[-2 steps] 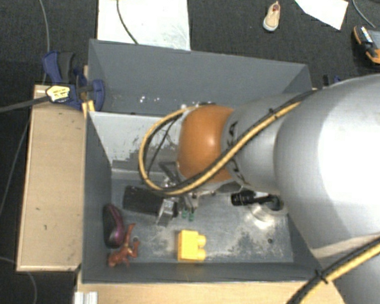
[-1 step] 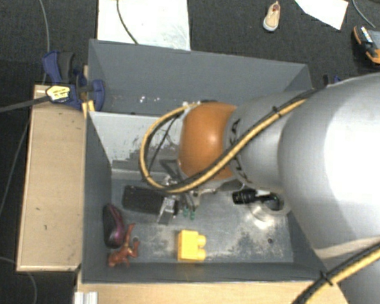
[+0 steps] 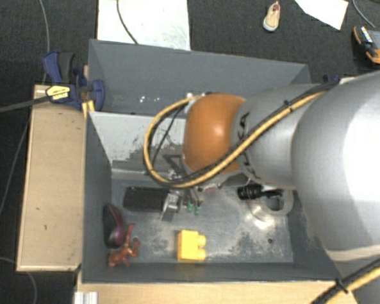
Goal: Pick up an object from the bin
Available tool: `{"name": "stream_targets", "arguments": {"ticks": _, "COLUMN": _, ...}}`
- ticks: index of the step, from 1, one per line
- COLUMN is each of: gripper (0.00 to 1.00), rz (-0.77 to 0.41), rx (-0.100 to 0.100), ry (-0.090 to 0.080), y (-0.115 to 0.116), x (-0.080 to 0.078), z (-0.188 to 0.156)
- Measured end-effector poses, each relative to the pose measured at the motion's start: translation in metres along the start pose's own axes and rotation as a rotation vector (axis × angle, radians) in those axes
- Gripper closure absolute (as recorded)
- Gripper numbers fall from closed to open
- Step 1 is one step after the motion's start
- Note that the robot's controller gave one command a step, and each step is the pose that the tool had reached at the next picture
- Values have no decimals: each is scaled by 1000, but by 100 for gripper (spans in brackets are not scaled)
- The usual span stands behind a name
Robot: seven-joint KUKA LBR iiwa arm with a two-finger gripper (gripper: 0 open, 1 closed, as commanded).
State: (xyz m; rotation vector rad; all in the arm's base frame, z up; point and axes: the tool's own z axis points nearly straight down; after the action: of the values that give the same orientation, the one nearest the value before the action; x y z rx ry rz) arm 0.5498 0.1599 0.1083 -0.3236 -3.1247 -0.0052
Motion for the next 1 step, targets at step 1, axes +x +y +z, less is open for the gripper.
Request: {"name": "stream_targets", "arguments": {"ticks": 1, "gripper": 100, "rz": -1, "rx": -3, "ry": -4, "y": 1, "x": -1, "z": -27}}
